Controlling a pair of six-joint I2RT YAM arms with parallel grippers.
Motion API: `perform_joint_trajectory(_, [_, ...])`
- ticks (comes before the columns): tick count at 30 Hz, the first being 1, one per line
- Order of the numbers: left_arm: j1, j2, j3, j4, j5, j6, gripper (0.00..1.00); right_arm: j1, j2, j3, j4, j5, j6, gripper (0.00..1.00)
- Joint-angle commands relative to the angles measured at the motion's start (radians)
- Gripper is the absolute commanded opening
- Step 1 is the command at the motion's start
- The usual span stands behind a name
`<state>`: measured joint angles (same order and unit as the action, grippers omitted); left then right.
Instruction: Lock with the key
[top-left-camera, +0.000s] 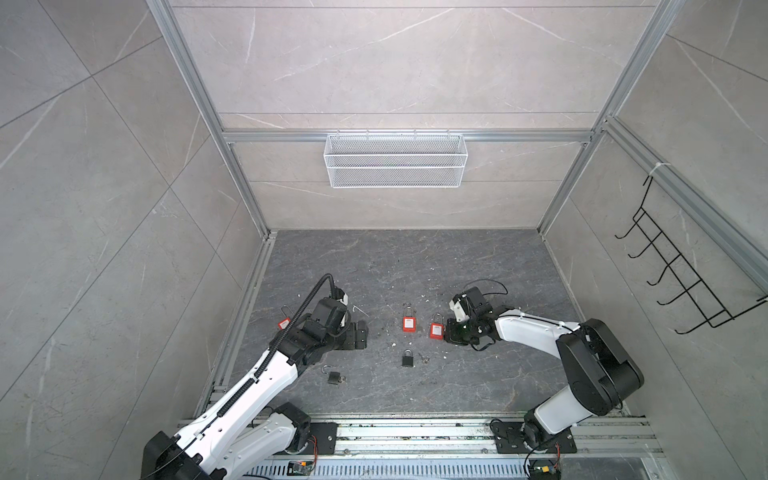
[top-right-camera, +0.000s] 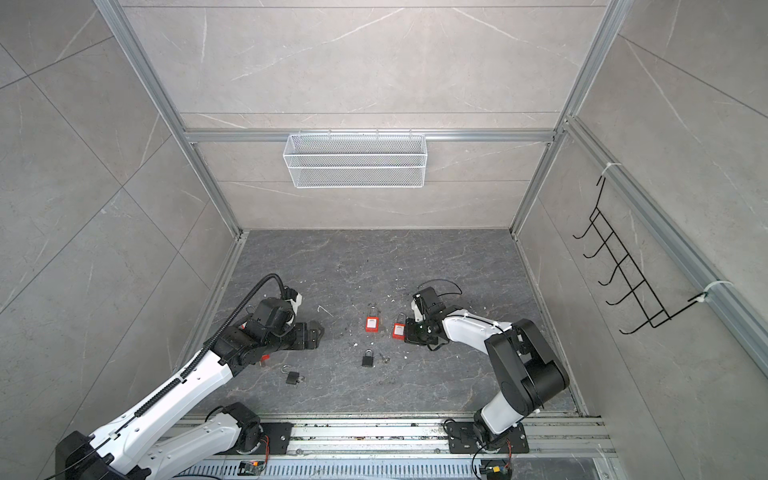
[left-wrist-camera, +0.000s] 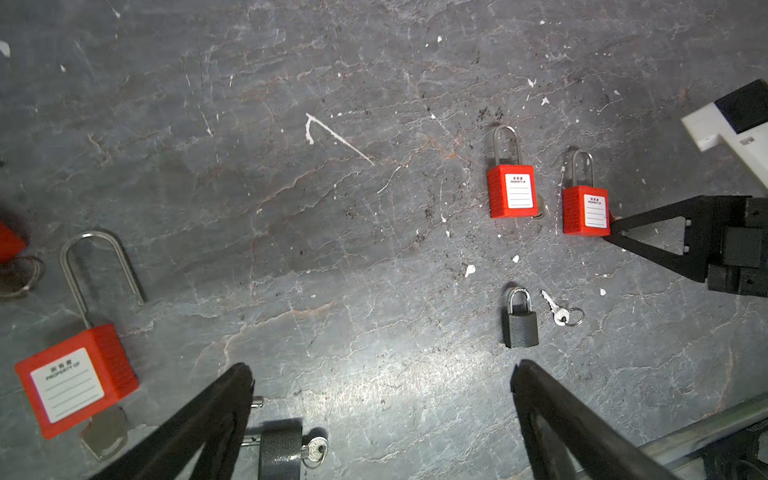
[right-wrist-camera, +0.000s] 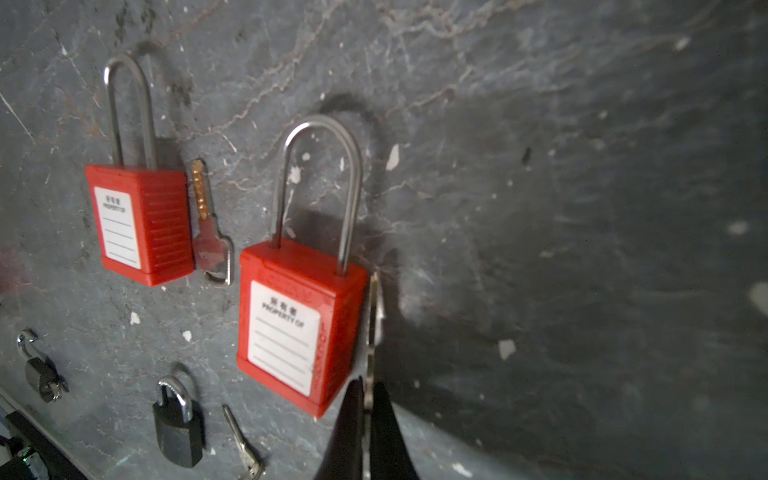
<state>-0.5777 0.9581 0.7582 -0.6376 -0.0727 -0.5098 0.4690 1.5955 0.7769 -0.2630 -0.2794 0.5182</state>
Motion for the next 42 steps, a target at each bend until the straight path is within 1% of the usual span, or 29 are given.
perform_joint_trajectory(1, [0.008, 0.011, 0.007, -0.049, 0.002, -0.085, 1.00, 0.004, 0.020, -0.009, 0.019, 0.025, -0.031, 0.11])
perform_joint_trajectory(2, [0.008, 0.017, 0.007, -0.063, 0.002, -0.097, 1.00, 0.004, 0.017, -0.010, 0.019, 0.034, -0.036, 0.13])
perform_joint_trajectory(6, [0.011, 0.036, 0.009, -0.120, -0.005, -0.165, 1.00, 0.004, -0.014, -0.004, -0.021, 0.111, -0.053, 0.25])
perform_joint_trajectory(11, [0.010, 0.046, -0.001, -0.182, -0.021, -0.253, 1.00, 0.003, -0.101, -0.008, -0.049, 0.169, -0.081, 0.38])
perform_joint_trajectory(13, [0.013, 0.059, -0.001, -0.208, -0.030, -0.295, 1.00, 0.004, -0.126, 0.002, -0.071, 0.177, -0.095, 0.41])
perform_joint_trajectory(18, [0.020, 0.142, 0.003, -0.262, 0.000, -0.366, 1.00, 0.004, -0.194, 0.006, -0.121, 0.227, -0.112, 0.49])
perform_joint_trajectory(23, [0.021, 0.201, -0.014, -0.301, 0.052, -0.386, 1.00, 0.003, -0.273, -0.015, -0.155, 0.280, -0.140, 0.52])
perform_joint_trajectory(27, [0.021, 0.213, -0.047, -0.274, 0.054, -0.401, 1.00, 0.004, -0.316, -0.012, -0.193, 0.311, -0.157, 0.53])
perform_joint_trajectory(32, [0.022, 0.280, -0.069, -0.233, 0.081, -0.401, 1.00, 0.004, -0.382, -0.028, -0.198, 0.312, -0.155, 0.53])
perform_joint_trajectory(37, [0.022, 0.310, -0.100, -0.184, 0.079, -0.391, 0.99, 0.004, -0.375, -0.031, -0.202, 0.300, -0.159, 0.52])
perform_joint_trajectory(42, [0.022, 0.344, -0.102, -0.148, 0.098, -0.364, 0.97, 0.003, -0.367, -0.044, -0.196, 0.298, -0.151, 0.50])
